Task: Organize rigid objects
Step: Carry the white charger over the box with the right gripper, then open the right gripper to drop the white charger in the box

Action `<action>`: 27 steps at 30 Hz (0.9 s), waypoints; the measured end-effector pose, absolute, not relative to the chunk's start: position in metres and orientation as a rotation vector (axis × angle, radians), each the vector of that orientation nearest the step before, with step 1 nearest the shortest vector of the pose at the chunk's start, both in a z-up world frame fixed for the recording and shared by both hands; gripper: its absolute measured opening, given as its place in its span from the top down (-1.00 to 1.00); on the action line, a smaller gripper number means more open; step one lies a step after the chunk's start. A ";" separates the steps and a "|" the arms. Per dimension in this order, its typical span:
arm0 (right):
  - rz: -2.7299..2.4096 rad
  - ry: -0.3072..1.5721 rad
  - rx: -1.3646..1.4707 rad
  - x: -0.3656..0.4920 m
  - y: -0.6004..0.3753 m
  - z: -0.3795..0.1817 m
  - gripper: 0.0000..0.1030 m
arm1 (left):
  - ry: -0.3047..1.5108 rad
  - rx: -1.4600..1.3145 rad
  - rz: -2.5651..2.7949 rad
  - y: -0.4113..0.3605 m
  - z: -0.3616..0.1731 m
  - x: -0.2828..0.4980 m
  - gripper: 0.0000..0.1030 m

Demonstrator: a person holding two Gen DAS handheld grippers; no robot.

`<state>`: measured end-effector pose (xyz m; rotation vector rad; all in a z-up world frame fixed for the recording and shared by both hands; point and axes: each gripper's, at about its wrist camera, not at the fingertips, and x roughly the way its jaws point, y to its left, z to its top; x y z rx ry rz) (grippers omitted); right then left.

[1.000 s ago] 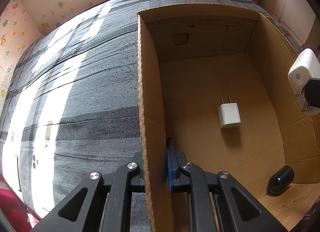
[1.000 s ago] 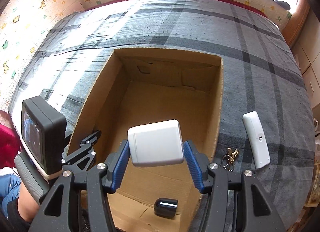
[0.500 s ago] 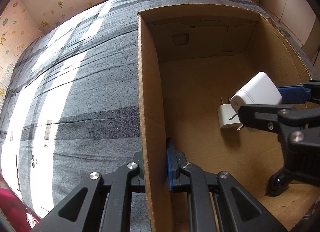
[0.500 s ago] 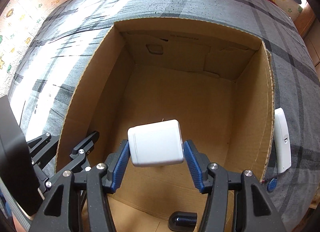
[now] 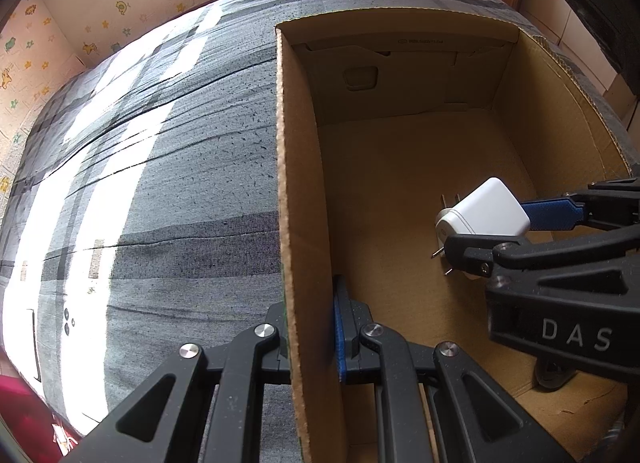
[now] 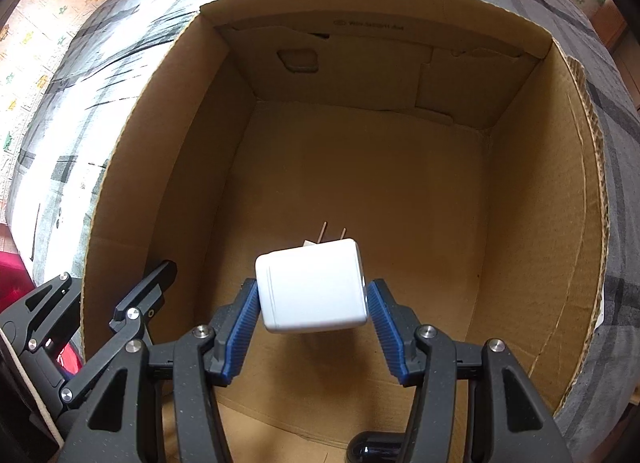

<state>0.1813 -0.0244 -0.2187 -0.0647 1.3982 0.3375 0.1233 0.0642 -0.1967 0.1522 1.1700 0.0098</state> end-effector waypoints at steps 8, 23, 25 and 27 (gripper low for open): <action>0.327 1.404 -0.056 0.183 -0.022 -0.221 -0.15 | 1.170 0.156 0.011 0.063 -0.197 0.123 0.75; 0.340 1.328 -0.092 0.179 -0.023 -0.191 -0.60 | 1.172 0.160 0.012 0.062 -0.197 0.123 0.75; 0.333 1.318 -0.088 0.180 -0.025 -0.187 -0.64 | 1.172 0.161 0.012 0.063 -0.197 0.123 0.75; 0.322 1.304 -0.101 0.179 -0.025 -0.183 -0.66 | 1.171 0.159 0.011 0.063 -0.197 0.123 0.75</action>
